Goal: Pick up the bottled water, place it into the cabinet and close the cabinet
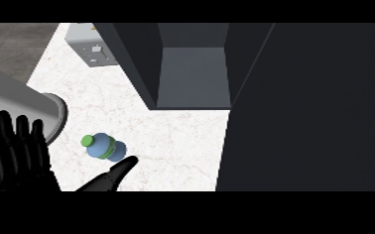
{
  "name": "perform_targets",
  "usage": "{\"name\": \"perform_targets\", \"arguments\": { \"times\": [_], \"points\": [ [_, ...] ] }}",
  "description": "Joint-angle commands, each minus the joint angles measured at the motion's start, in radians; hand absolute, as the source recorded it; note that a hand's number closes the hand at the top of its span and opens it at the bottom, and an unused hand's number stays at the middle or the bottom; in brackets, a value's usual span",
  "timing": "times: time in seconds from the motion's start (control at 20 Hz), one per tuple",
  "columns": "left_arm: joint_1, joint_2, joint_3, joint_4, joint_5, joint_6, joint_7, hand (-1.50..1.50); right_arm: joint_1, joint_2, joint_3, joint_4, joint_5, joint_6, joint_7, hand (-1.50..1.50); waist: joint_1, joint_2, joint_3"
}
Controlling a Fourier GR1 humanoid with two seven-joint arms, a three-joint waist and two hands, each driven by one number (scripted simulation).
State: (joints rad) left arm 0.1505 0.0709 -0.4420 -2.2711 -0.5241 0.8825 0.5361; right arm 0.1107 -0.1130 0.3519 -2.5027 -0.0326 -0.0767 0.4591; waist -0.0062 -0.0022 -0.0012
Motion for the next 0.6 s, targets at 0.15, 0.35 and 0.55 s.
{"name": "perform_targets", "arguments": {
  "times": [0.15, 0.35, 0.55],
  "points": [
    [0.079, 0.088, 0.148, 0.055, 0.263, 0.003, -0.156, -1.5, 0.031, -0.029, -0.029, -0.185, -0.015, -0.011, 0.065, -1.5, 0.001, -0.002, -0.001],
    [0.039, 0.03, 0.172, 0.242, 0.379, -0.002, -0.313, -1.5, -0.037, -0.026, 0.043, -0.179, 0.044, -0.035, 0.138, -1.5, -0.002, 0.0, -0.002],
    [0.088, 0.02, 0.235, 0.308, 0.507, -0.066, -0.465, -1.5, -0.006, -0.029, 0.027, -0.185, 0.013, -0.037, 0.104, -1.5, 0.0, -0.001, -0.001]
  ]
}}
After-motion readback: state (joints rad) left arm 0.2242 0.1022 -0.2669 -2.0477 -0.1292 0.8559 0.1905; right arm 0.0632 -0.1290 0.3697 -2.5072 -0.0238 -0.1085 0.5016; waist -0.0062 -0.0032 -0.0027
